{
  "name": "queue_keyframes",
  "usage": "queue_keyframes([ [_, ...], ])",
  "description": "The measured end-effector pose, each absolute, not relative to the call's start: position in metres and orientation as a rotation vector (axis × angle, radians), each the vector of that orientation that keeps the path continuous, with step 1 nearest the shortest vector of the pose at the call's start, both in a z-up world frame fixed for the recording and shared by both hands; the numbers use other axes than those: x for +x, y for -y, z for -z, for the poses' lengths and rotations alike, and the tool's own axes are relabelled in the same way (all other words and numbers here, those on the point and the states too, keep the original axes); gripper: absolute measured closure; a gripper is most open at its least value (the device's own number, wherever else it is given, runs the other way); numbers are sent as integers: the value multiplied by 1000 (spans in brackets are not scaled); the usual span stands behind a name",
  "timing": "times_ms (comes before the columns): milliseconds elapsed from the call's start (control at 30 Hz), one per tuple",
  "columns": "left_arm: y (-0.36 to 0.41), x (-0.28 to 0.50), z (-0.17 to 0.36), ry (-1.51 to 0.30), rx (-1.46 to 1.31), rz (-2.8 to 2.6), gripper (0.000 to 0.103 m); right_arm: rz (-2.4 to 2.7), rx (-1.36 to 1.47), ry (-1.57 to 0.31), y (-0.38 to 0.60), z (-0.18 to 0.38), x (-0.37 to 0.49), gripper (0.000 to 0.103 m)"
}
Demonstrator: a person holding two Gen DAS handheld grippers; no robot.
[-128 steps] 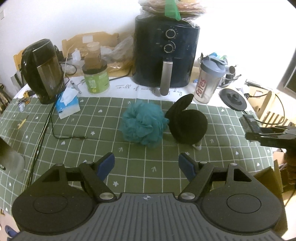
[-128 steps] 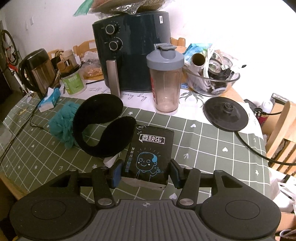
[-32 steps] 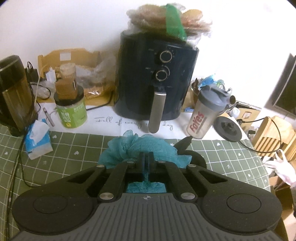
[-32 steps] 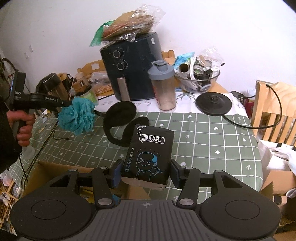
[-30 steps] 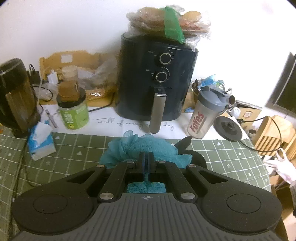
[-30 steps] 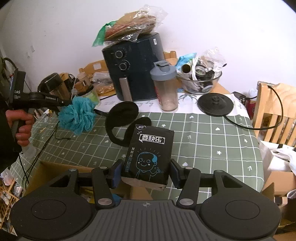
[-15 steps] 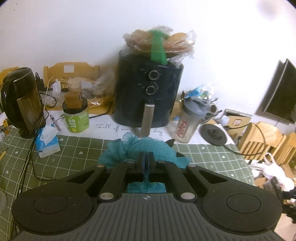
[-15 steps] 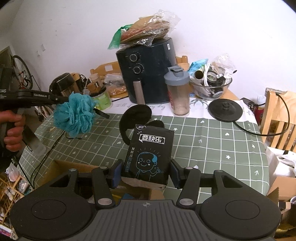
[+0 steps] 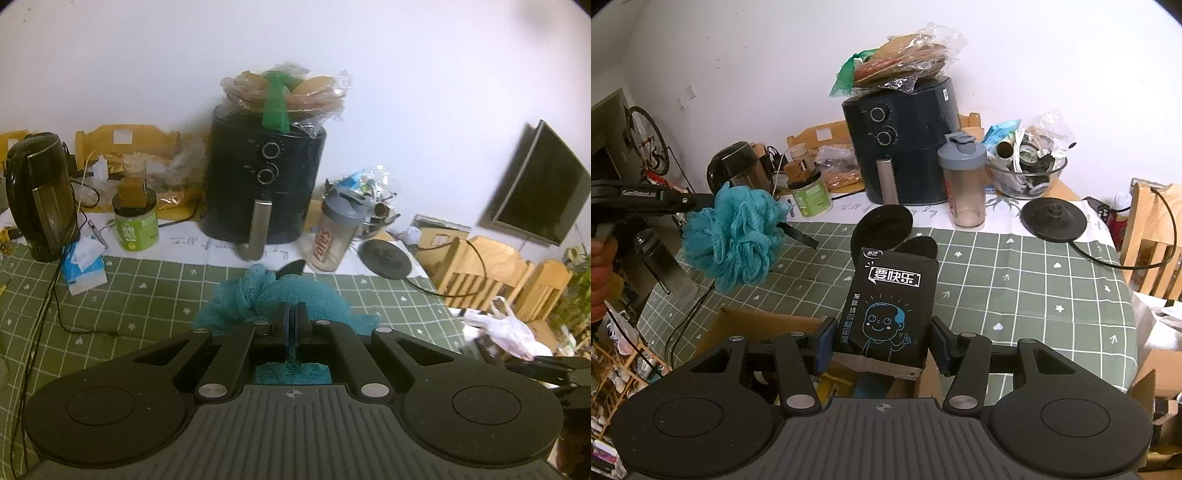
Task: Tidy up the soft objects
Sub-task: 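Lift the sponge with the left gripper while the right carries the black box toward the cardboard box, then lower the sponge and black box into the cardboard box and open both grippers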
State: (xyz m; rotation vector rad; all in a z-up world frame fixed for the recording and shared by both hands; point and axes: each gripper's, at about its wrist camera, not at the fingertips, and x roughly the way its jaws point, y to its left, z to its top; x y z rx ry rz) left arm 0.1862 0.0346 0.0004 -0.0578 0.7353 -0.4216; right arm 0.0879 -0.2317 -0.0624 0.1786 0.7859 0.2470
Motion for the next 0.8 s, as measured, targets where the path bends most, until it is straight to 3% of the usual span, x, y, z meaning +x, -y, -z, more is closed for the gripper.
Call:
queue_keyframes([
  [800, -22, 106, 14, -807, -73, 539, 100, -299, 140, -860, 199, 70, 70, 48],
])
